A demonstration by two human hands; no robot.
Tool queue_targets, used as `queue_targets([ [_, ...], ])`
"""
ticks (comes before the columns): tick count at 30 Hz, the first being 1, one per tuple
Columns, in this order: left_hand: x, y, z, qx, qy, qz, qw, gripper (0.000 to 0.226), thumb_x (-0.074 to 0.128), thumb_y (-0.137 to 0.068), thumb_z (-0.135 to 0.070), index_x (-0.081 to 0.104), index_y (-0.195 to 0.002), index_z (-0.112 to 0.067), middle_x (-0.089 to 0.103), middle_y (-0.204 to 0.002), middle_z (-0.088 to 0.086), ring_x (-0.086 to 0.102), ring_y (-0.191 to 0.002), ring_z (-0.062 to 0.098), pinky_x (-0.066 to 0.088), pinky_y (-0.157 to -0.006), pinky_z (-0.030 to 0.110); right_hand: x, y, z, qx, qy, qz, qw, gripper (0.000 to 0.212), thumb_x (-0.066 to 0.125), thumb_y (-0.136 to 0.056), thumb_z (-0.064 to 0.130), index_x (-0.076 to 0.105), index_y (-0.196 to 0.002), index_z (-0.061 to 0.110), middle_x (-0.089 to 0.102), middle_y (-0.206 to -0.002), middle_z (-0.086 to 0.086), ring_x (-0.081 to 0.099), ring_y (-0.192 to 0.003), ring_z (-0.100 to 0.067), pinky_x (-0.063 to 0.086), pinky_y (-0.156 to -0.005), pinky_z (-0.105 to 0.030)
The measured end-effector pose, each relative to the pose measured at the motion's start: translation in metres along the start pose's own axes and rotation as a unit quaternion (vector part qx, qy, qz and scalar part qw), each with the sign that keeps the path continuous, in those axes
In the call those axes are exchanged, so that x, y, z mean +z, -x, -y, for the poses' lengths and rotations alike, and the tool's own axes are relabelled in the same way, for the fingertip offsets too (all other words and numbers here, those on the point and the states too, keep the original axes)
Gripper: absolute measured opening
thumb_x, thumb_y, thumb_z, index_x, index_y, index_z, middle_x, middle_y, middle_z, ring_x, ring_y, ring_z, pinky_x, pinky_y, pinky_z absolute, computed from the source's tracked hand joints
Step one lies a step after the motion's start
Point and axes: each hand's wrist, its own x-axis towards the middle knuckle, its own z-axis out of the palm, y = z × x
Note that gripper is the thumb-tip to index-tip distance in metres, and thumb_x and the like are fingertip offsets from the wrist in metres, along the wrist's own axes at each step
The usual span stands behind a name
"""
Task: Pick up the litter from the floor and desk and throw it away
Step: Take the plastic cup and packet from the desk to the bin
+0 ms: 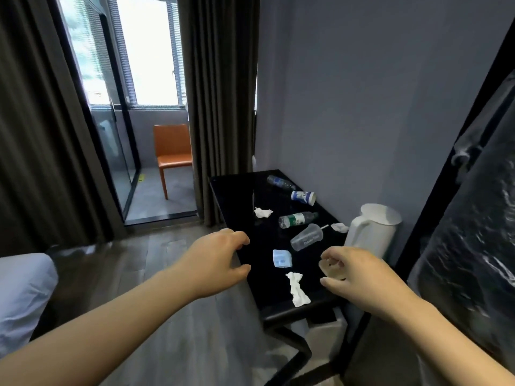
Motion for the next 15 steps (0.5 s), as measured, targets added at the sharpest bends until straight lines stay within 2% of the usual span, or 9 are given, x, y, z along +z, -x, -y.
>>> queue_targets([
  [5,0.037,-0.060,0.036,0.010,0.020,0.053,0.998,0.045,0.059,-0.086,-0.043,0.052,-0.127,-0.027,0.057,-0.118,-0.008,0.056,-0.105,0.008,0.046,-0.088,0.022,0.026,-0.043,-0.024,0.063,-0.022,0.035,0.997,0.049,0.062,-0.083,0.045,0.053,-0.129,0.032,0.060,-0.121,0.013,0.055,-0.109,-0.004,0.046,-0.086,-0.022],
  [10,0.074,-0.127,0.074,0.043,0.041,0.107,0.993,0.049,0.059,-0.084,-0.043,0.050,-0.129,-0.027,0.056,-0.119,-0.009,0.057,-0.105,0.008,0.049,-0.091,0.025,0.061,-0.083,-0.041,0.125,-0.033,0.052,0.990,0.048,0.064,-0.082,0.044,0.055,-0.127,0.031,0.061,-0.118,0.013,0.055,-0.105,-0.003,0.041,-0.076,-0.017],
  [15,0.105,-0.204,0.116,0.089,0.053,0.140,0.985,0.049,0.061,-0.085,-0.044,0.051,-0.129,-0.027,0.056,-0.118,-0.010,0.057,-0.103,0.007,0.049,-0.089,0.024,0.097,-0.130,-0.049,0.207,-0.059,0.065,0.974,0.050,0.065,-0.081,0.045,0.055,-0.128,0.030,0.061,-0.118,0.011,0.056,-0.107,-0.006,0.047,-0.083,-0.021],
])
